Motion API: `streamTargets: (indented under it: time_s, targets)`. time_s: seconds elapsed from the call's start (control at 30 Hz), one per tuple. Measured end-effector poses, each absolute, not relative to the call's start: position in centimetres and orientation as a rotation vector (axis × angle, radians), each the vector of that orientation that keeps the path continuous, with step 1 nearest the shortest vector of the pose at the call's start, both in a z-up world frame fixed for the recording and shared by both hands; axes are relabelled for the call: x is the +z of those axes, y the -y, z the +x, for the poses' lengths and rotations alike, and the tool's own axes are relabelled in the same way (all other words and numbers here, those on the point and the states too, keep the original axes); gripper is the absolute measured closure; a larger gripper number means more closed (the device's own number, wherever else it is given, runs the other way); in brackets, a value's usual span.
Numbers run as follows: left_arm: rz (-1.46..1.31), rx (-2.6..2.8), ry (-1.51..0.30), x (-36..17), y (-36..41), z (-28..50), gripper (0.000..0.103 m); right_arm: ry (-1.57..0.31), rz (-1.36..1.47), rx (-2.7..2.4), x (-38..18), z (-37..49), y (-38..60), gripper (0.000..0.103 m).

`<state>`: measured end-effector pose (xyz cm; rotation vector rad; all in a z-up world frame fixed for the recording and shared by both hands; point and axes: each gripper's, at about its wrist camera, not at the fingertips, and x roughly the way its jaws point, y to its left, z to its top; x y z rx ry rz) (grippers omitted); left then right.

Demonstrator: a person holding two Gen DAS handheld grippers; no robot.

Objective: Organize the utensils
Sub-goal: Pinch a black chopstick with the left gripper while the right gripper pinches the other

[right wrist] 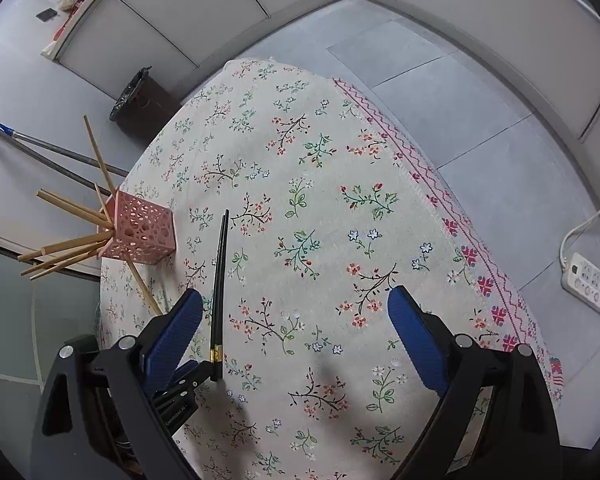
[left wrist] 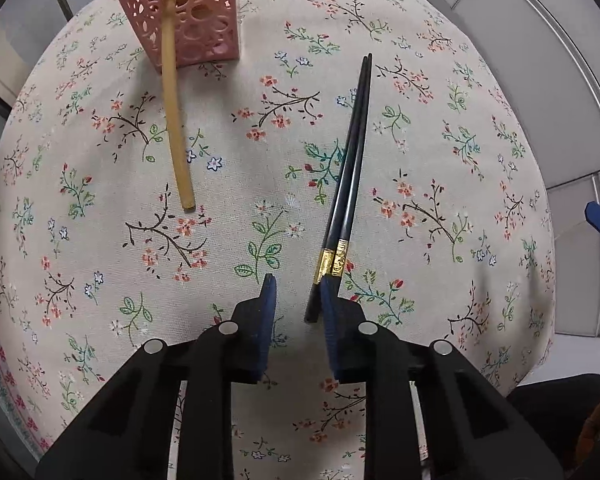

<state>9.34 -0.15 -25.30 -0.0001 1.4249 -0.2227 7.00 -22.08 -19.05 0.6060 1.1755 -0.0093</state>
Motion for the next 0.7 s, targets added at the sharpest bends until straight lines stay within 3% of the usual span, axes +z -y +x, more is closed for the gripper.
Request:
streamTargets:
  time_s: [0.13, 0.3, 0.53, 0.7]
  targets:
    - [0.017, -0.237, -1.422, -25.2, 0.8, 9.3, 0.081, -1.182, 0.607, -0.007, -19.1, 7.1, 22.0, 0.012]
    - [0.064, -0.225, -1.435, -26.0, 2.1, 9.2, 0.093, -1.179, 0.608, -0.018, -19.2, 7.0, 22.3, 0.012]
    - [0.072, -0.222, -1.384, -26.6, 3.1, 8.2, 0.097, -1.197, 0.555, -0.07, -20.2, 7.4, 22.2, 0.012]
    - [0.056, -0.253, -1.301, -23.1, 1.3, 5.6, 0.097, -1.262, 0.499, -0.045, -22.5, 8.0, 19.0, 0.012]
